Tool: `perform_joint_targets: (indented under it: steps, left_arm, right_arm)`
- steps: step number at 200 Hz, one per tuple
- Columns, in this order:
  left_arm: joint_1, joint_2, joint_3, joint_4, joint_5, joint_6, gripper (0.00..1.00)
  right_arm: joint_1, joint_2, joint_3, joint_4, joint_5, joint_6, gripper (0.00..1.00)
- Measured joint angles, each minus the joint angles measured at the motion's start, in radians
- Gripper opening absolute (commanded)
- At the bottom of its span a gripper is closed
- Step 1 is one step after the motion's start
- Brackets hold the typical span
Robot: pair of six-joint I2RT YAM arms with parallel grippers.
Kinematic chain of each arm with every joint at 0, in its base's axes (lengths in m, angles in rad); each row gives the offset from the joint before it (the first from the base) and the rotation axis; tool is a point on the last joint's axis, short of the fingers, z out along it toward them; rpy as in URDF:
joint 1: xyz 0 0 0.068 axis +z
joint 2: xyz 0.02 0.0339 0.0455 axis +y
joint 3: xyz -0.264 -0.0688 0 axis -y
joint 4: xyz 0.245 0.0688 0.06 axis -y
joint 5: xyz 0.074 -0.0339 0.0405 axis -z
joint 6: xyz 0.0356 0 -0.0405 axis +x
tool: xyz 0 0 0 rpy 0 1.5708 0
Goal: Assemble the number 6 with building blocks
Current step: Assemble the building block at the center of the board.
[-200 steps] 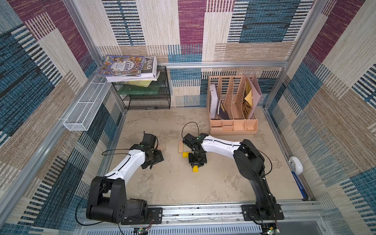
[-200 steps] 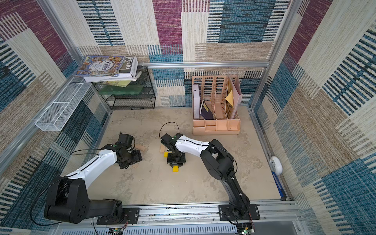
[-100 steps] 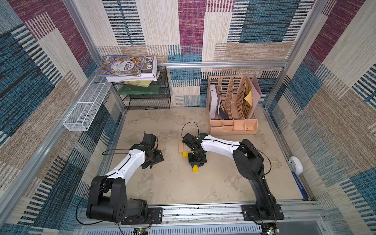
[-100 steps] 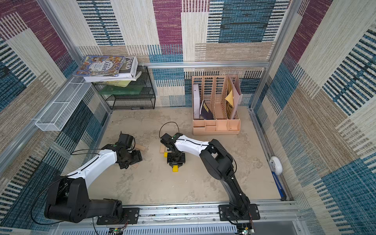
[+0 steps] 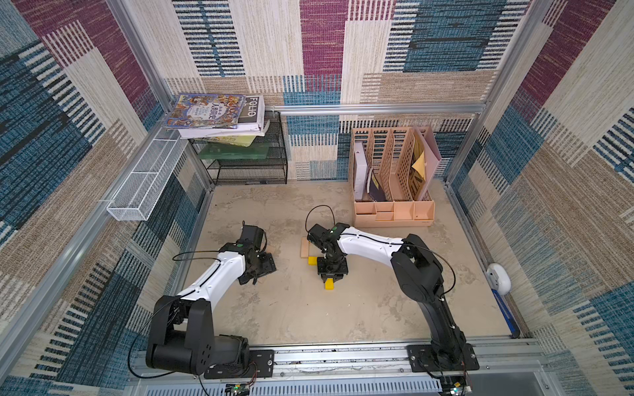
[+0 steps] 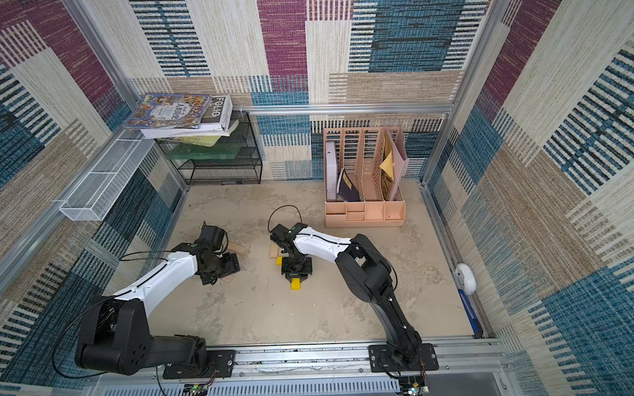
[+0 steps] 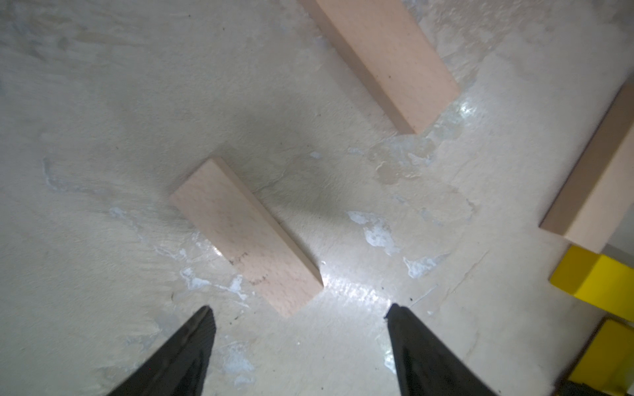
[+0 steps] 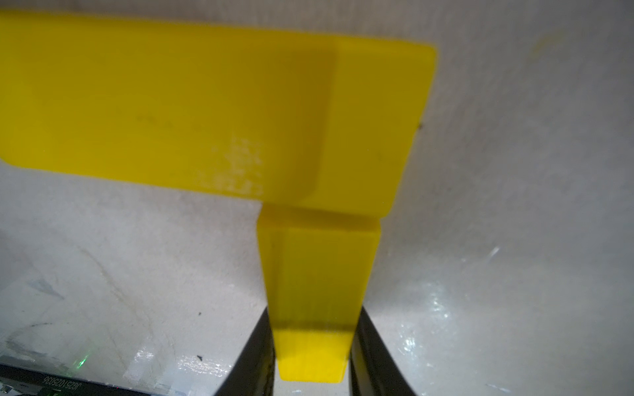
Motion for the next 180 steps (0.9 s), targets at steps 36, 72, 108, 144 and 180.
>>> perform_joint_targets:
  steps: [36,72,108,144,180]
  left_arm:
    - [0.001,0.004,0.000,0.000,0.000,0.002,0.83]
    - [0.001,0.008,0.003,0.002,0.000,0.003,0.83]
    - [0.001,0.010,0.006,0.006,0.000,0.003,0.83]
    - [0.001,0.012,0.006,0.006,0.000,0.003,0.83]
    - [0.001,0.014,0.007,0.006,0.000,0.003,0.83]
  right_arm:
    - [0.001,0.001,0.003,-0.003,0.004,0.000,0.00]
    - [0.000,0.004,0.007,-0.008,0.008,0.000,0.00]
    - [0.000,0.007,0.013,-0.013,0.009,0.000,0.00]
    - [-0.001,0.010,0.016,-0.018,0.008,0.000,0.00]
    - [-0.002,0.011,0.019,-0.020,0.008,-0.001,0.00]
